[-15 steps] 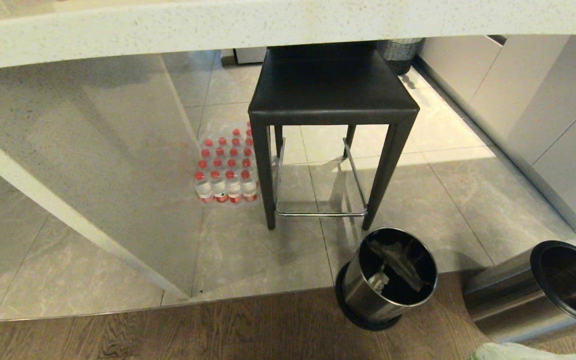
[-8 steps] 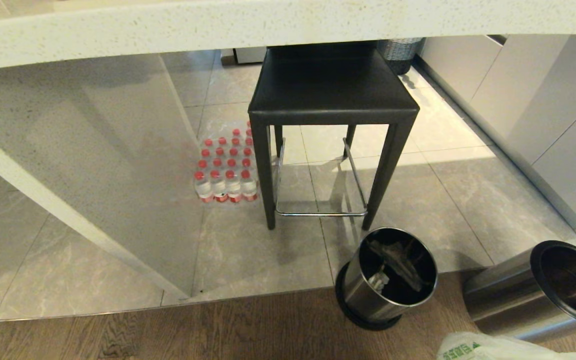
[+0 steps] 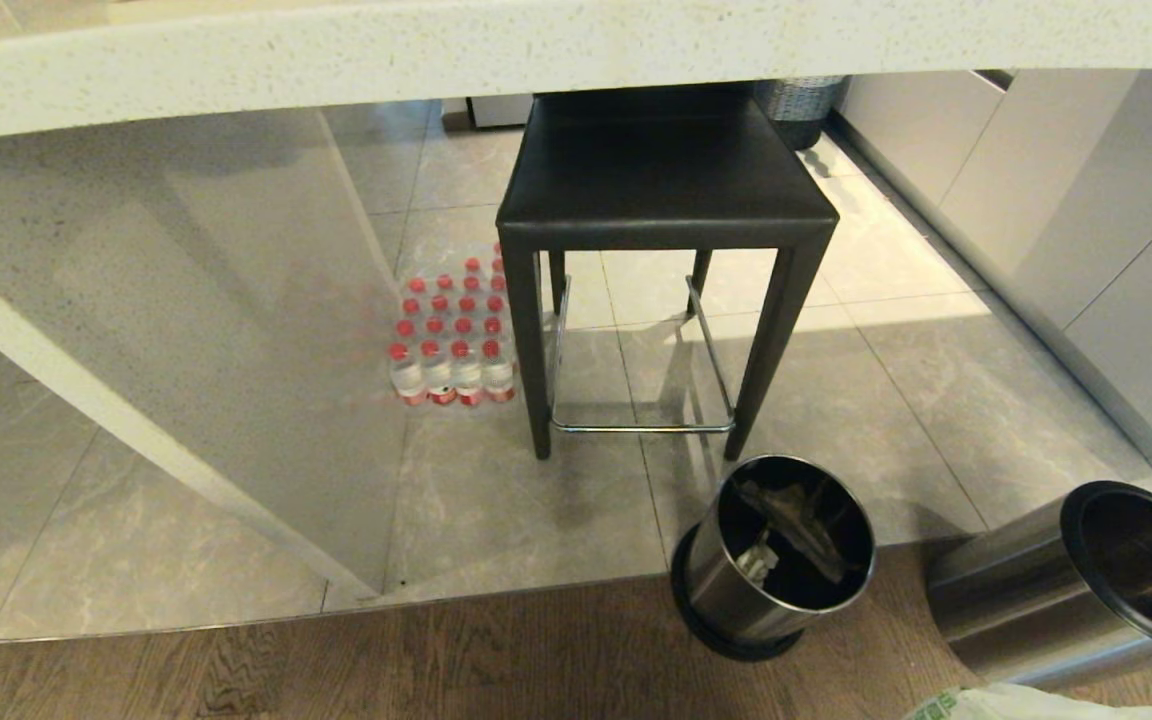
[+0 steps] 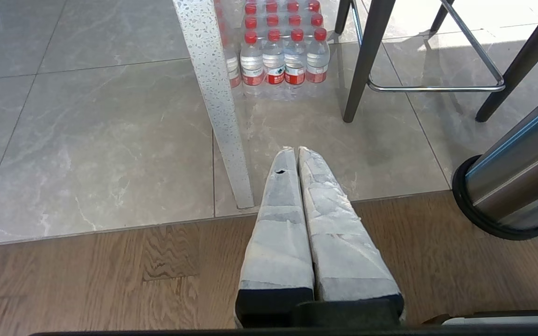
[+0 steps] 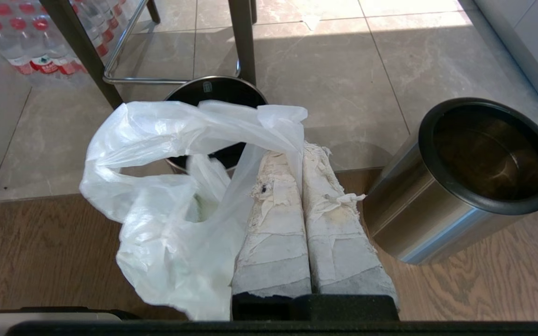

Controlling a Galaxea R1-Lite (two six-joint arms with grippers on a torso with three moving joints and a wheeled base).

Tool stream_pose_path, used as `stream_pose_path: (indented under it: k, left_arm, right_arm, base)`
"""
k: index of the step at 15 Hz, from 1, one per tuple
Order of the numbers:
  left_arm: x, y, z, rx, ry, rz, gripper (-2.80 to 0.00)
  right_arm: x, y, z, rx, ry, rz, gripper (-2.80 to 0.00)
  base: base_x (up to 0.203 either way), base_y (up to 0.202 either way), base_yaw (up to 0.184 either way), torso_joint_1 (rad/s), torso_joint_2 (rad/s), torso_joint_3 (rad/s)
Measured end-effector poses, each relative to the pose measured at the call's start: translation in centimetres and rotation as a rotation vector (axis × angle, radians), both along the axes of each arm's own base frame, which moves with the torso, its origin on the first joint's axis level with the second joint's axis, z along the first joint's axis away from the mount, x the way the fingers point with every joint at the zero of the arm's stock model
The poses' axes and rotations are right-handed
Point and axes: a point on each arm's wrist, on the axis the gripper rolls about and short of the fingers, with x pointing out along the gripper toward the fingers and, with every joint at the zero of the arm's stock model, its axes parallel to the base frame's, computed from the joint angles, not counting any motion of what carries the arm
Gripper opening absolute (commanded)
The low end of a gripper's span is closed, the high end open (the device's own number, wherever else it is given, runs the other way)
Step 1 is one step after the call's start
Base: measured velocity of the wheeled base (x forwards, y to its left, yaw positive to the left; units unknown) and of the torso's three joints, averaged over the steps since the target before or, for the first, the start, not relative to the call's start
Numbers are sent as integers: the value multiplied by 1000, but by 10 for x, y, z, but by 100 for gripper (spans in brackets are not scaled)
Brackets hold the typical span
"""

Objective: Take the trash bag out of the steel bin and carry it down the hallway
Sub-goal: Put the trash bag at the door

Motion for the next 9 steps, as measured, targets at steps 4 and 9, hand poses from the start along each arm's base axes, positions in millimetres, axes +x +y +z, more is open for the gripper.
stream_pose_path:
  k: [4,9]
  left_arm:
    - [0,0,0,1,0,0,-280]
    - [0,0,0,1,0,0,-280]
  right_arm:
    - [0,0,0,0,0,0,-280]
    - [0,0,0,0,1,0,-280]
  base:
    - [0,0,0,0,0,0]
    - [0,0,0,0,0,0]
